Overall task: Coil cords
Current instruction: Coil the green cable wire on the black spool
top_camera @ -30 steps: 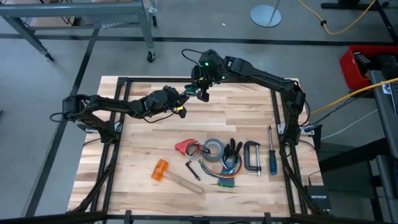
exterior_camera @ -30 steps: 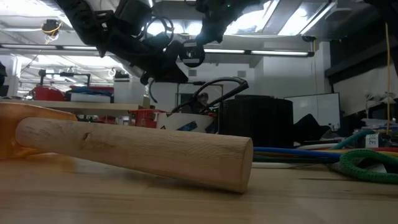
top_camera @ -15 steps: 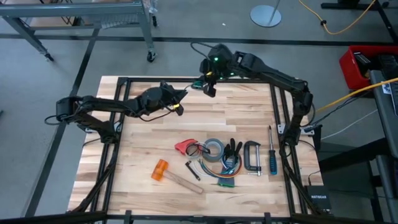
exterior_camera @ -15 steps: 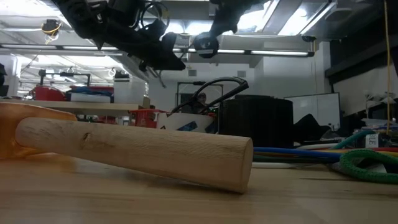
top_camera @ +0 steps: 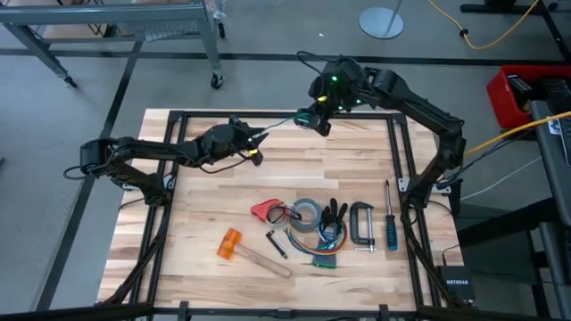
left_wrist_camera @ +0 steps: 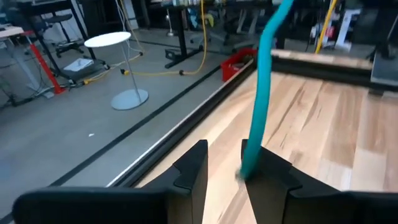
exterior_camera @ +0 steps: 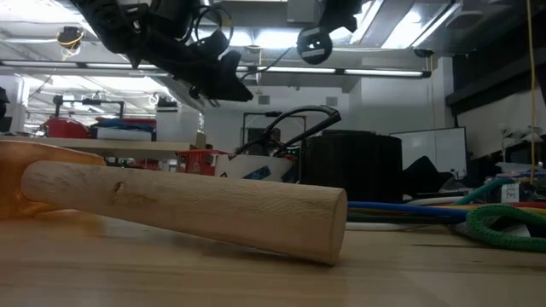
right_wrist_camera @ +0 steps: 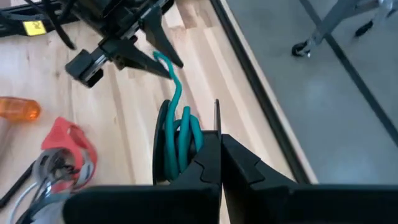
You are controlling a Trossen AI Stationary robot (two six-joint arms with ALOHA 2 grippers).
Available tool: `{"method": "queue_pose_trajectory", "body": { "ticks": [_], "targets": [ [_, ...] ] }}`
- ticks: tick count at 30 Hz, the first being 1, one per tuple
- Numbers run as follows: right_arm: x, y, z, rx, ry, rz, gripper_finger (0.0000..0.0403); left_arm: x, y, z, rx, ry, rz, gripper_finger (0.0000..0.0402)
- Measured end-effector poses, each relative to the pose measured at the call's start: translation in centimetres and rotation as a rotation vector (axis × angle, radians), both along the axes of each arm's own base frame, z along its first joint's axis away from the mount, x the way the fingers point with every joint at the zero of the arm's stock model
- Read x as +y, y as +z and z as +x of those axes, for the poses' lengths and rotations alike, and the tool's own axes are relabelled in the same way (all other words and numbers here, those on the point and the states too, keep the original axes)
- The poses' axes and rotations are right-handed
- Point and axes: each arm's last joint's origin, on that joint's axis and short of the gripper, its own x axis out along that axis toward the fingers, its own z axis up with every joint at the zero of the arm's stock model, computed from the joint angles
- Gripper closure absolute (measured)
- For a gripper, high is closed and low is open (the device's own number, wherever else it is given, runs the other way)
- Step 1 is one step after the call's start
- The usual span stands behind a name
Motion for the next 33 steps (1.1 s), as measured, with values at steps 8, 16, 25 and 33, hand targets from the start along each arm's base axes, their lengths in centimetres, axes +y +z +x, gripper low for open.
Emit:
{"method": "queue_pose_trajectory", "body": {
  "ticks": [8, 16, 25, 33],
  "targets": [
    [0.4, -0.5, -0.6, 0.057, -0.018, 0.074, 0.0402, -0.1, -1.1, -0.3, 0.125, -0.005, -0.025, 0.0304],
    [0.4, -1.2, -0.3, 0.062, -0.01, 0.112, 0.0402, -0.5, -2.3, -0.8, 0.343, -0.071, 0.051, 0.0298],
    [-0.2, -2.3, -0.2, 0.115, -0.108, 0.027, 0.0402, -0.6, -2.4, -0.8, 0.354, -0.078, 0.034, 0.0308],
    [-0.4, -2.3, 0.3, 0.074, -0.114, 0.004, 0.0402, -1.5, -2.0, -0.3, 0.303, -0.113, 0.057, 0.0305]
  ]
}}
